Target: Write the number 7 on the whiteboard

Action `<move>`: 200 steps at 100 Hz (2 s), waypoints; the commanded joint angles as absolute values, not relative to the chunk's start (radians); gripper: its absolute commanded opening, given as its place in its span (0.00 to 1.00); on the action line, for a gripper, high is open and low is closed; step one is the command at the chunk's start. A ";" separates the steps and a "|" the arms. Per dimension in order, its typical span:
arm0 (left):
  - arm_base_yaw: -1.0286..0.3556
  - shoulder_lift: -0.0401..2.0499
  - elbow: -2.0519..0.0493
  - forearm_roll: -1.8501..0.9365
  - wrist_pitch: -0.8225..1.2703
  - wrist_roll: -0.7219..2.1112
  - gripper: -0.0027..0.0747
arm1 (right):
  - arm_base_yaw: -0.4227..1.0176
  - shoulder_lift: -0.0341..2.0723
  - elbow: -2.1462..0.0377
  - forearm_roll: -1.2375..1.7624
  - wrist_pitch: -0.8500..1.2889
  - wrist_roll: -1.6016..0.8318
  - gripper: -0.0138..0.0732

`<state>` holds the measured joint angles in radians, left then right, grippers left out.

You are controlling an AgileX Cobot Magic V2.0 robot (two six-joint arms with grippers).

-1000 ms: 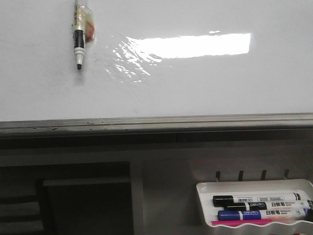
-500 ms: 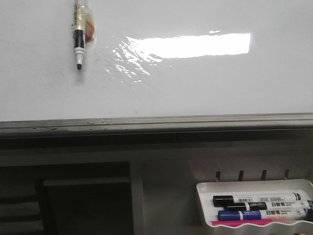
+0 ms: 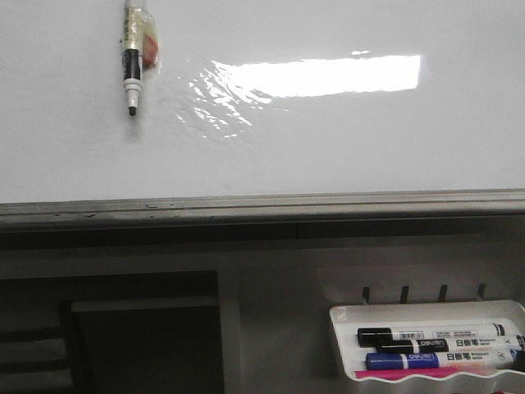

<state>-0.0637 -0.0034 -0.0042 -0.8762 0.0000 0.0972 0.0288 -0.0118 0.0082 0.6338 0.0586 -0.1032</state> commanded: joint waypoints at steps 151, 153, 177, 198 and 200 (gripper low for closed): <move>-0.143 0.943 -0.674 -1.349 0.537 1.029 0.72 | 0.022 0.578 -0.647 0.499 0.606 -0.209 0.78; -0.164 0.955 -0.674 -1.355 0.522 1.046 0.72 | 0.022 0.578 -0.647 0.499 0.607 -0.209 0.78; -0.417 1.076 -0.683 -1.360 0.129 1.120 0.70 | 0.022 0.578 -0.647 0.499 0.605 -0.209 0.78; -0.509 1.184 -0.762 -1.338 0.030 1.123 0.70 | 0.022 0.578 -0.647 0.499 0.607 -0.210 0.78; -0.512 1.196 -0.769 -1.338 0.018 1.123 0.70 | 0.022 0.578 -0.647 0.499 0.607 -0.210 0.78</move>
<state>-0.4900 1.1778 -0.7098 -1.3304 0.0833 1.1185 0.0288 0.5688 -0.6111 0.4751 0.6692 -0.1965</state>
